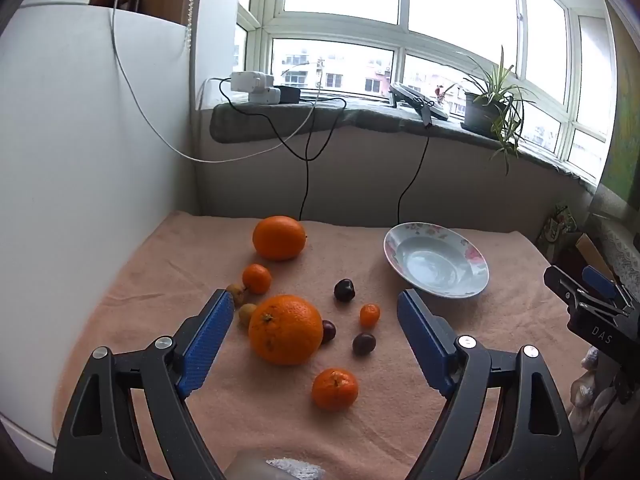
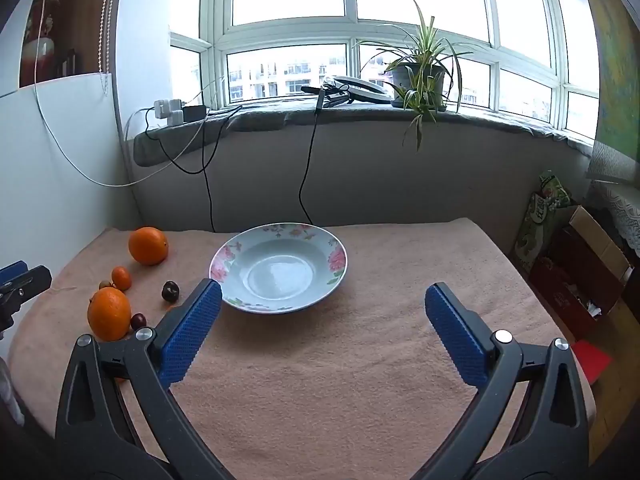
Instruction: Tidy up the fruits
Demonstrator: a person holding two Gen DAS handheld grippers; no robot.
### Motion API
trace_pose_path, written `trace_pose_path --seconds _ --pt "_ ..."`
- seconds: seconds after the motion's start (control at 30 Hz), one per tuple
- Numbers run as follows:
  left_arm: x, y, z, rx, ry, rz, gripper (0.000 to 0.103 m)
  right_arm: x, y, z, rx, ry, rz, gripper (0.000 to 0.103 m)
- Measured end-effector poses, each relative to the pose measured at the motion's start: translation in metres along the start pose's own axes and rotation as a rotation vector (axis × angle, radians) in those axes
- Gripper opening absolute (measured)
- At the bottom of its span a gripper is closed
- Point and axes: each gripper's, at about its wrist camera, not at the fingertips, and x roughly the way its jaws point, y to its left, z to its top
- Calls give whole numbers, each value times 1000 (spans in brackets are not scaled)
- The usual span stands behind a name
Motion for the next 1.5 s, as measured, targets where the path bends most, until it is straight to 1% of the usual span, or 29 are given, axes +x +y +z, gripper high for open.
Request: trace_pose_path --seconds 0.1,0.13,0.17,0.2,0.5,1.0,1.2,1.5 --pt "0 -1 0 13 -4 -1 84 1 -1 1 -5 9 9 103" --pt "-2 3 -2 1 -12 -10 84 1 -1 -2 -2 9 12 103" --pt "-1 5 -1 -1 -6 -9 84 3 6 -2 -27 18 0 103" --pt "2 4 -1 -3 6 -6 84 3 6 -1 -24 21 5 103" --pt "5 3 -1 -3 10 6 84 8 9 -3 -9 54 26 103" --pt "5 -2 1 -2 13 -3 84 6 7 -2 11 49 41 103" --pt "3 -1 2 -4 9 -5 84 7 7 -2 15 59 40 103" --pt "2 0 3 -5 9 -11 84 6 8 -3 12 51 41 103"
